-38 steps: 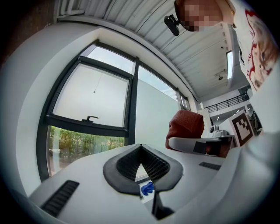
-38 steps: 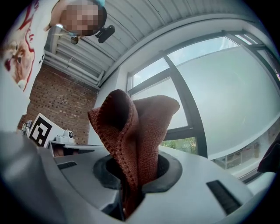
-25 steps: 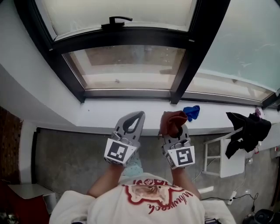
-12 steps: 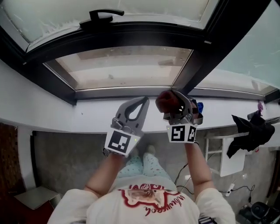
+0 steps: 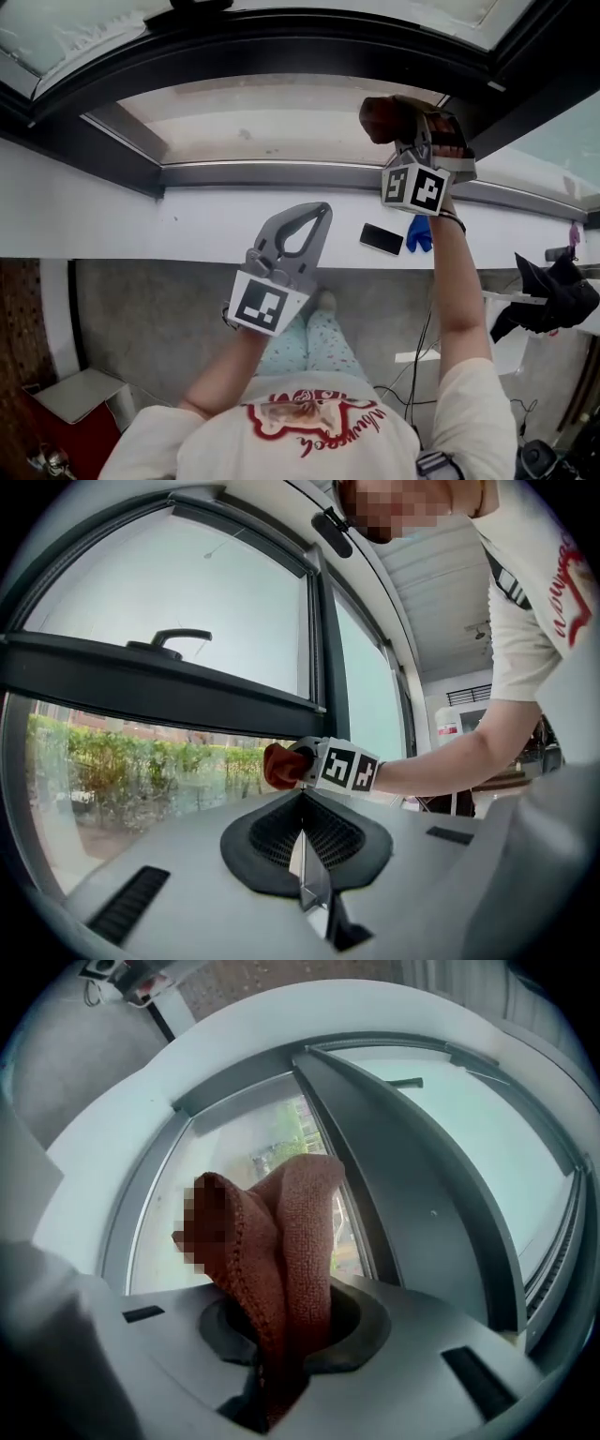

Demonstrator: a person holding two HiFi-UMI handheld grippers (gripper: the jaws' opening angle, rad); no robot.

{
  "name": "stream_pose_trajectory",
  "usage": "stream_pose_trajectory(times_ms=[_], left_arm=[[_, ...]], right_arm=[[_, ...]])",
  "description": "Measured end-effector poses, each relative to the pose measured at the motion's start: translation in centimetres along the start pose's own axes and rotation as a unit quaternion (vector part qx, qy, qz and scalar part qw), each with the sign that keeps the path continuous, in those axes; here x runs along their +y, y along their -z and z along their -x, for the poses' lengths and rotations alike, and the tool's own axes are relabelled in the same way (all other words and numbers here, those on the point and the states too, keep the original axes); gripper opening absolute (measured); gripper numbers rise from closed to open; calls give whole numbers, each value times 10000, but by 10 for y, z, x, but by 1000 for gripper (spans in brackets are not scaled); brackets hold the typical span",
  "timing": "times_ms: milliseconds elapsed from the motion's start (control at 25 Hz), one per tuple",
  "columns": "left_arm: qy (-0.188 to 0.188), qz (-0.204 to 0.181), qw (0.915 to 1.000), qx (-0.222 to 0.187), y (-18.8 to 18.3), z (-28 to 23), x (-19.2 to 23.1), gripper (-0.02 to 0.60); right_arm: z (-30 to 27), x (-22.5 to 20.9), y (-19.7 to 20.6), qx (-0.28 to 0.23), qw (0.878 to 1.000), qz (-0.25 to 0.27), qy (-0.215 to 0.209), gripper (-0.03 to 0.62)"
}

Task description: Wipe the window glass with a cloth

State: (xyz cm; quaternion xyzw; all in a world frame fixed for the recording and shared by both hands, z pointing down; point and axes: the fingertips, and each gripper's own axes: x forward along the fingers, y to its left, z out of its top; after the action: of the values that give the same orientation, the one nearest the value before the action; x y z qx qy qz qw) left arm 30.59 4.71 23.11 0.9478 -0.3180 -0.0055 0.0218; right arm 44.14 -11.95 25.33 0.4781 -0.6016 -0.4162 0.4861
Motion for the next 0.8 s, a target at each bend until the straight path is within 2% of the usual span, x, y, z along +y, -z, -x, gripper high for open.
stream_pose_trajectory(times_ms=[160,400,560,800], left_arm=[[-255,78,9995,146,2,10,15,18],[-377,54,9992,86,-3,13,21,18],[-357,78,9987,356,19,5,22,18],[-478,201,9984,246,26,-6,29,18]], right_arm=[[-10,-28,-5,-52,9996,-188,205,80],[-30,-20,3,33,9996,-230,180,81],[-41,9,9,29,9998,-184,-62,81],[-51,80,9,-88,9973,-271,-682,81]])
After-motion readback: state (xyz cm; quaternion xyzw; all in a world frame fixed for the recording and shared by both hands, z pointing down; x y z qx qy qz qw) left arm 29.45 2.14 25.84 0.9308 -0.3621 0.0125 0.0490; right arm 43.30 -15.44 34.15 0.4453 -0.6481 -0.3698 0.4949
